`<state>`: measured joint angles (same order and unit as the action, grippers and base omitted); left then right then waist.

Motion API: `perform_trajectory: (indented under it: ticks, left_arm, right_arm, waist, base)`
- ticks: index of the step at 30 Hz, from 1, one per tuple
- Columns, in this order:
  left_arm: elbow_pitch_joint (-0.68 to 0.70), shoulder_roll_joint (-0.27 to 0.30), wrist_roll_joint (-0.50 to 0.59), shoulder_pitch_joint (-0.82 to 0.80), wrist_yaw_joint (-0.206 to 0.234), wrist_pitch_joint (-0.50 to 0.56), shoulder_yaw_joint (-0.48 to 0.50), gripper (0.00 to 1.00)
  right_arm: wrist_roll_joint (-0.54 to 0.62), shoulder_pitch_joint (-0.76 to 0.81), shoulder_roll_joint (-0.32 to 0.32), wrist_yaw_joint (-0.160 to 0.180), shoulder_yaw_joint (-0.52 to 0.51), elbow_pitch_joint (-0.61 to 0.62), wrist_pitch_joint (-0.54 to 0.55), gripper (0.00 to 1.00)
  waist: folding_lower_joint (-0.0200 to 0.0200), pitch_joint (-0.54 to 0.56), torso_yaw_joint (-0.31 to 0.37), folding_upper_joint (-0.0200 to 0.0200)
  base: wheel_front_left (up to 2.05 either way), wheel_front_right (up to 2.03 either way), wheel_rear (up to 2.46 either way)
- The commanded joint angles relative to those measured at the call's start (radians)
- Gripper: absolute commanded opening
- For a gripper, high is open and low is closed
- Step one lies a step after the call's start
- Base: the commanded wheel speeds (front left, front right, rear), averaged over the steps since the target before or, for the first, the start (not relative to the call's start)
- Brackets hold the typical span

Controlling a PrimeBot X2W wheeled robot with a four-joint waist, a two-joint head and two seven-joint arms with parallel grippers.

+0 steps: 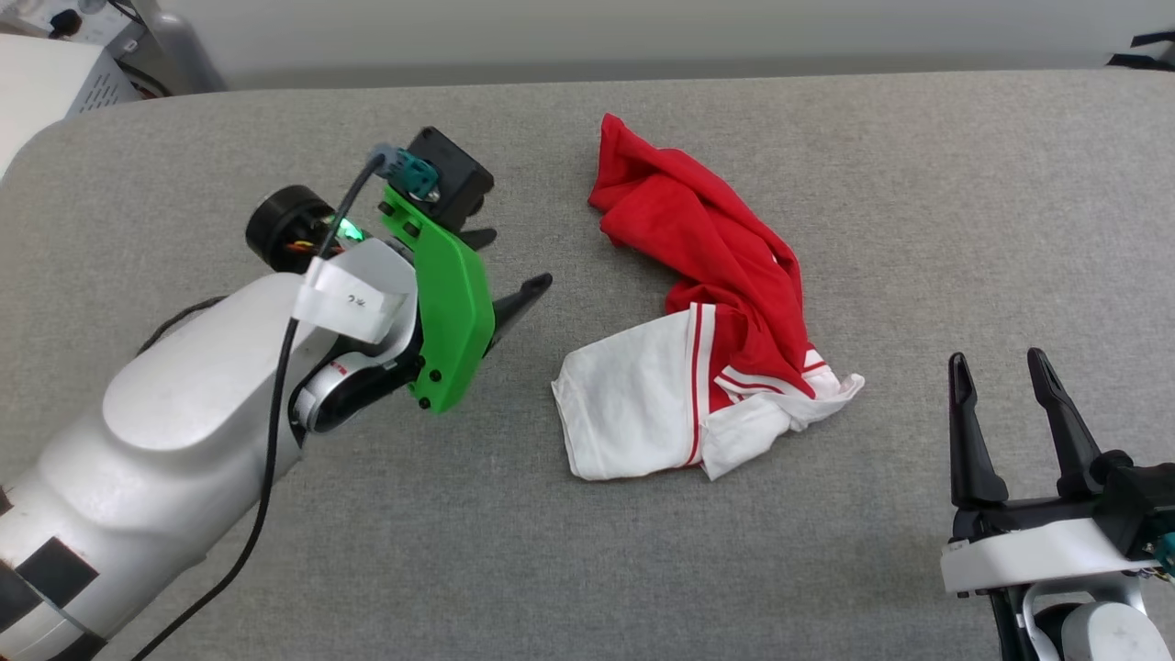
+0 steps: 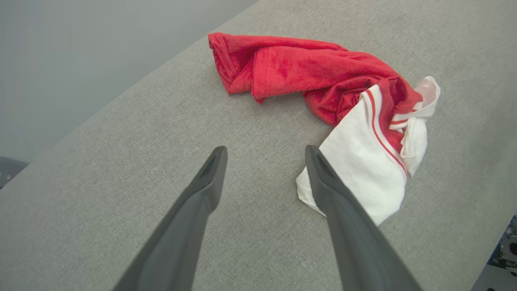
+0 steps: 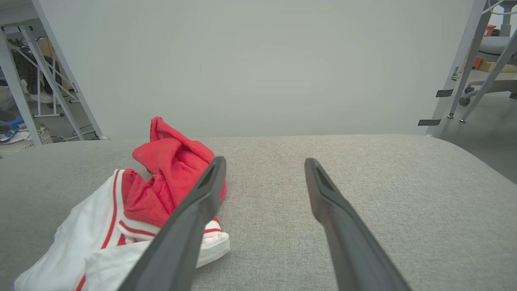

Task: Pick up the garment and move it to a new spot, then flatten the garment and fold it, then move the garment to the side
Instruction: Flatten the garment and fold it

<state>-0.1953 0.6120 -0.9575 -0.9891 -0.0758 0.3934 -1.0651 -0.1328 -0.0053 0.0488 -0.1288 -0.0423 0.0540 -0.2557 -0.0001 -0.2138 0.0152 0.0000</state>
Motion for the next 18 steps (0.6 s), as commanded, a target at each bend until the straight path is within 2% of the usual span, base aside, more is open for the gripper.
perform_trajectory:
  ticks: [1,8,12,18]
  left_arm:
    - [-0.014,-0.014,-0.020,-0.017,-0.012,0.032,-0.015,1.00]
    - [-0.105,-0.082,-0.037,-0.055,-0.043,0.135,-0.094,1.00]
    - [-0.158,-0.119,-0.034,-0.063,-0.050,0.159,-0.140,1.00]
    - [-0.233,-0.144,-0.002,-0.037,-0.054,0.181,-0.192,1.00]
  right_arm:
    - [0.009,-0.021,0.001,-0.002,0.003,0.002,-0.006,1.00]
    - [0.008,-0.053,0.001,-0.002,0.009,0.004,-0.006,1.00]
    - [0.004,-0.068,0.001,-0.002,0.011,0.003,-0.006,1.00]
    - [-0.004,-0.084,0.001,-0.002,0.012,0.002,-0.006,1.00]
  waist:
    - [0.0001,-0.021,0.017,0.0000]
    - [0.0001,-0.080,0.056,0.0000]
    - [0.0001,-0.109,0.079,0.0000]
    - [0.0001,-0.141,0.106,0.0000]
  base:
    - [0.00,0.00,0.00]
    - [0.00,0.00,0.00]
    - [0.00,0.00,0.00]
    - [0.00,0.00,0.00]
